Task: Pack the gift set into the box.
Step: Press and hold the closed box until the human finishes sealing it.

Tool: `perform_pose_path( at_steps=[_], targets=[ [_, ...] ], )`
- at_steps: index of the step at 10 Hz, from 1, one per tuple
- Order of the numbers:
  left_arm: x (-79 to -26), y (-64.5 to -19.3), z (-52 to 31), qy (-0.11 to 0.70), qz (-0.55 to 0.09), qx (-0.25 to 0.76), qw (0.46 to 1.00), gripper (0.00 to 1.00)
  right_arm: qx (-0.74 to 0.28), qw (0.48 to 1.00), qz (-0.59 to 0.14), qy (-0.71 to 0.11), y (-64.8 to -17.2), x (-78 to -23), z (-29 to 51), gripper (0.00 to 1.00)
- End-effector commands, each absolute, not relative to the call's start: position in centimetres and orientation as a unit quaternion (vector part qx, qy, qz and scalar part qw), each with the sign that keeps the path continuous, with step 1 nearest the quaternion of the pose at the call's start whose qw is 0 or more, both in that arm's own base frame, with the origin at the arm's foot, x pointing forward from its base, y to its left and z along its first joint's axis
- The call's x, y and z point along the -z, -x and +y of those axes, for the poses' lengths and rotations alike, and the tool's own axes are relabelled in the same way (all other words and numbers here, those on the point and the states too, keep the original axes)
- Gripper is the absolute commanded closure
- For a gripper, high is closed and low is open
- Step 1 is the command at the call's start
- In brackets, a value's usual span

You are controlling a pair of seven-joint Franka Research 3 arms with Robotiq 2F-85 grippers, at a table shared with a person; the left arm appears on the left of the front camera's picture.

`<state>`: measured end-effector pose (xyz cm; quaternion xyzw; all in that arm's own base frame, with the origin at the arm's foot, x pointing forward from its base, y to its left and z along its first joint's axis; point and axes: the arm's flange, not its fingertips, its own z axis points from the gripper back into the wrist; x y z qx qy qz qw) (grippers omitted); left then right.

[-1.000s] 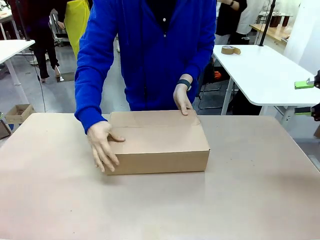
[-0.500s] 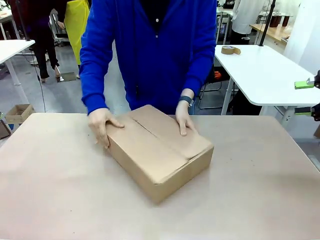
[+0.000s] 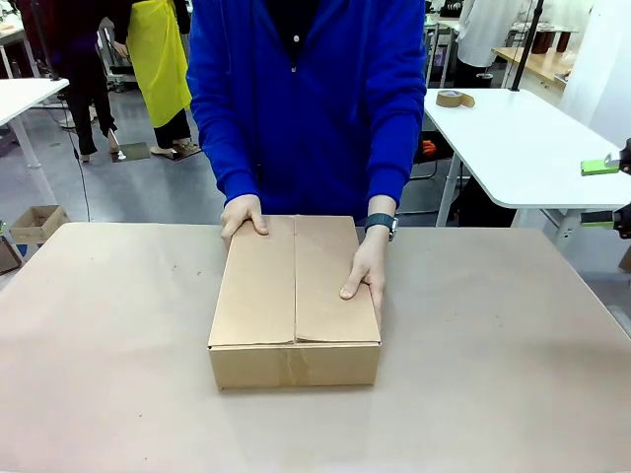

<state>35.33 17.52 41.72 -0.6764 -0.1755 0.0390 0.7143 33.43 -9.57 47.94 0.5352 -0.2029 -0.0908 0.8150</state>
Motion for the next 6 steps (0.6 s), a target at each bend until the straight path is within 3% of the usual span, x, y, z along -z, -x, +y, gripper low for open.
perform_pose_path(
  at_steps=[1, 3, 5, 6],
  targets=[
    [-43.2, -35.9, 14.8, 0.676, -0.181, 0.053, 0.712, 0.00, 0.033, 0.835, -0.201, -0.511, -34.7, -49.2, -6.1, 0.00],
    [-44.1, -37.0, 6.1, 0.646, -0.204, 0.249, 0.692, 0.00, -0.135, 0.836, -0.231, -0.479, -37.9, -50.1, 3.2, 0.00],
    [-41.3, -37.6, -1.7, 0.539, -0.272, 0.421, 0.676, 0.00, -0.291, 0.763, -0.303, -0.491, -39.5, -47.9, 11.8, 0.00],
    [-39.5, -37.7, -3.9, 0.514, -0.320, 0.460, 0.649, 0.00, -0.347, 0.732, -0.299, -0.504, -39.6, -46.2, 14.5, 0.00]
  ],
)
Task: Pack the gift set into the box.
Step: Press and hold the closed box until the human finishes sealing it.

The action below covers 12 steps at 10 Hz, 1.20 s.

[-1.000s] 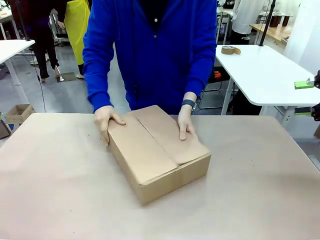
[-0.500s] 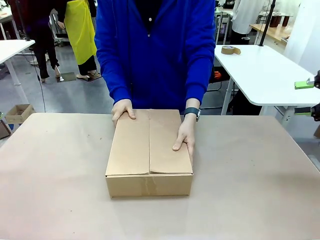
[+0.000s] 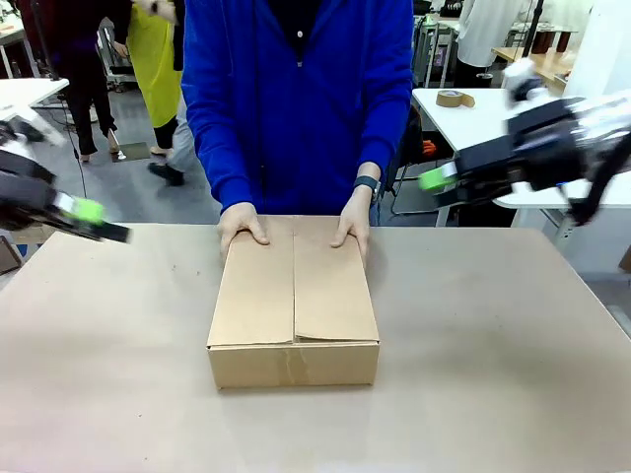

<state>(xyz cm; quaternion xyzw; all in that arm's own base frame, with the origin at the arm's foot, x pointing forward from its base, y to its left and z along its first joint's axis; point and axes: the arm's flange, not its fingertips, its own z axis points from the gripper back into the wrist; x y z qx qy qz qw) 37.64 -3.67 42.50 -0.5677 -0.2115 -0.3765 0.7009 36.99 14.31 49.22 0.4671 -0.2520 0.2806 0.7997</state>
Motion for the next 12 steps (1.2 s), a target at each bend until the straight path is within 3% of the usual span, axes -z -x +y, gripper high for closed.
perform_pose_path(
  at_steps=[1, 2, 3, 5, 6, 7, 9, 10, 12],
  targets=[
    [-38.3, -37.5, -4.2, 0.459, -0.434, 0.474, 0.614, 0.00, -0.359, 0.713, -0.311, -0.516, -39.4, -44.7, 15.8, 0.00],
    [-39.8, -37.7, -1.2, 0.465, -0.463, 0.385, 0.649, 0.00, -0.280, 0.796, -0.313, -0.436, -39.2, -44.5, 13.7, 0.00],
    [-40.6, -37.8, -5.4, 0.530, -0.266, 0.420, 0.687, 0.00, -0.330, 0.767, -0.279, -0.475, -37.4, -47.5, 16.7, 0.00],
    [-40.6, -37.8, -5.4, 0.530, -0.266, 0.420, 0.687, 0.00, -0.330, 0.771, -0.290, -0.461, -38.4, -45.2, 16.1, 0.00],
    [-39.4, -37.8, -4.5, 0.508, -0.321, 0.415, 0.684, 0.00, -0.450, 0.704, -0.282, -0.472, -39.5, -45.0, 18.5, 0.00],
    [-38.5, -40.2, -7.1, 0.481, -0.392, 0.469, 0.628, 0.00, -0.532, 0.640, -0.324, -0.449, -41.1, -43.9, 20.1, 0.00],
    [-36.8, -42.9, -10.5, 0.416, -0.470, 0.548, 0.553, 0.00, -0.612, 0.550, -0.403, -0.401, -42.8, -41.1, 21.3, 0.00],
    [-35.6, -43.5, -12.1, 0.391, -0.491, 0.586, 0.513, 0.00, -0.654, 0.514, -0.414, -0.372, -43.1, -39.3, 22.4, 0.00],
    [-33.2, -44.4, -14.0, 0.388, -0.463, 0.622, 0.498, 0.00, -0.656, 0.498, -0.427, -0.373, -44.4, -36.5, 24.0, 0.00]
  ],
)
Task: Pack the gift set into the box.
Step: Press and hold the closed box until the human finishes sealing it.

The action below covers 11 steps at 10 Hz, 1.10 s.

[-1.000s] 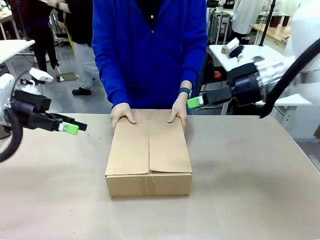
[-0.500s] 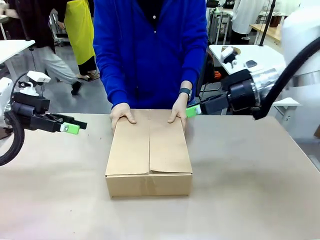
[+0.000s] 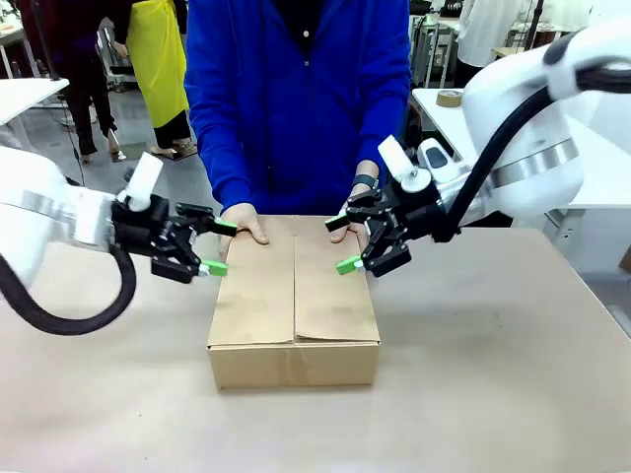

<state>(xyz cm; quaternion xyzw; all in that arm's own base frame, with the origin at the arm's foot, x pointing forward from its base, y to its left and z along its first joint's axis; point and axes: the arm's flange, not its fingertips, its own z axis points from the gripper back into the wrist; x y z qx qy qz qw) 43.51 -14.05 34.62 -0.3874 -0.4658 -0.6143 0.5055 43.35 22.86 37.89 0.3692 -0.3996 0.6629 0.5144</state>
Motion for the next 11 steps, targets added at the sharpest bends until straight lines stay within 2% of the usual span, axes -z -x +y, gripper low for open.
perform_pose_path(
  at_steps=[1, 3, 6, 8, 9, 10, 11],
  targets=[
    [-32.1, -44.6, -14.5, 0.408, -0.444, 0.620, 0.502, 0.00, -0.647, 0.516, -0.435, -0.354, -45.3, -35.0, 24.2, 0.00],
    [-30.6, -44.8, -15.1, 0.425, -0.431, 0.609, 0.512, 0.00, -0.618, 0.536, -0.427, -0.385, -46.3, -32.6, 23.9, 0.00],
    [-28.8, -45.2, -15.1, 0.434, -0.411, 0.598, 0.534, 0.00, -0.611, 0.574, -0.363, -0.407, -47.2, -30.5, 22.8, 0.00],
    [-28.3, -45.4, -14.4, 0.440, -0.407, 0.583, 0.548, 0.00, -0.603, 0.603, -0.338, -0.398, -47.7, -29.5, 21.2, 0.00],
    [-27.9, -45.7, -14.2, 0.437, -0.382, 0.590, 0.561, 0.00, -0.599, 0.616, -0.332, -0.390, -48.0, -29.1, 20.8, 0.00],
    [-27.5, -45.9, -14.0, 0.441, -0.369, 0.580, 0.577, 0.00, -0.596, 0.582, -0.366, -0.414, -46.9, -30.2, 22.2, 0.00],
    [-28.9, -45.1, -14.9, 0.442, -0.414, 0.585, 0.540, 0.00, -0.596, 0.582, -0.366, -0.414, -46.9, -30.2, 22.2, 0.00]
  ],
)
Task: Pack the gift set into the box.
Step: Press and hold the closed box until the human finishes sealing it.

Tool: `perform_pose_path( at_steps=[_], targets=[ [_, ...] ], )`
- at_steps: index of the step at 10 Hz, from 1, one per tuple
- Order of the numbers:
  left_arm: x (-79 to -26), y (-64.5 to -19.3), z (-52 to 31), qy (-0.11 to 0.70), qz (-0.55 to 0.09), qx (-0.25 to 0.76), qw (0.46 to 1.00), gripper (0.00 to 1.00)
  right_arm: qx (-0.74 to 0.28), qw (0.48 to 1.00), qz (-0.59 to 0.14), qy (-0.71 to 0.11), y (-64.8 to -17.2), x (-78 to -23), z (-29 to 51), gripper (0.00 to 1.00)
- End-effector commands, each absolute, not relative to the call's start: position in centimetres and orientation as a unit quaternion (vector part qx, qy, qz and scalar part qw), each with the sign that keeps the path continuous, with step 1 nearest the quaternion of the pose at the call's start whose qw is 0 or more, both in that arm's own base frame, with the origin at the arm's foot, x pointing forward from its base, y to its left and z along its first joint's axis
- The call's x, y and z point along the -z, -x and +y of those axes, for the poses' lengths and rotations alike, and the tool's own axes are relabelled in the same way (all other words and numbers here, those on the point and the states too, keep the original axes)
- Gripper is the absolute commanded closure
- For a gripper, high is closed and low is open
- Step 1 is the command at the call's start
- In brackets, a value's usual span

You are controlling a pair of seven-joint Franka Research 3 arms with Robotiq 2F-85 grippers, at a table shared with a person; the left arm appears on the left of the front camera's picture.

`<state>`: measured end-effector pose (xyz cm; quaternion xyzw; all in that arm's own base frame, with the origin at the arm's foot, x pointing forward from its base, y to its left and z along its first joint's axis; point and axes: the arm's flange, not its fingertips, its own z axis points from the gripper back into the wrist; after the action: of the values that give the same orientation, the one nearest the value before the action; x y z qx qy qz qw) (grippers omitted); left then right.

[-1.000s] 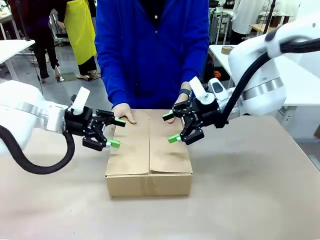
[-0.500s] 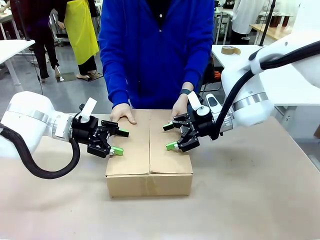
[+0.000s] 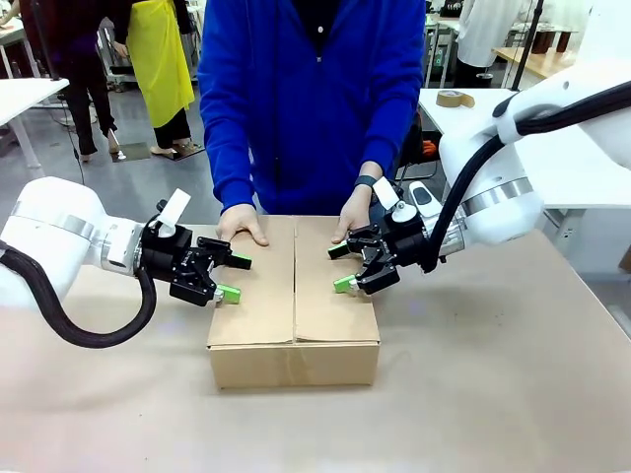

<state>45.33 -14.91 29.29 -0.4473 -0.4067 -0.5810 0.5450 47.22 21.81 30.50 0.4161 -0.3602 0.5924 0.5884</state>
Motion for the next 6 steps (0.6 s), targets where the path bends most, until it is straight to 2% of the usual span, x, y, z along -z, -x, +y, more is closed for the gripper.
perform_pose_path(
  at_steps=[1, 6],
  targets=[
    [-28.91, -45.11, -14.95, 0.442, -0.414, 0.585, 0.540, 0.00, -0.596, 0.582, -0.366, -0.414, -46.91, -30.17, 22.21, 0.00],
    [-28.91, -45.11, -14.95, 0.442, -0.414, 0.585, 0.540, 0.00, -0.596, 0.582, -0.366, -0.414, -46.91, -30.17, 22.21, 0.00]
  ],
)
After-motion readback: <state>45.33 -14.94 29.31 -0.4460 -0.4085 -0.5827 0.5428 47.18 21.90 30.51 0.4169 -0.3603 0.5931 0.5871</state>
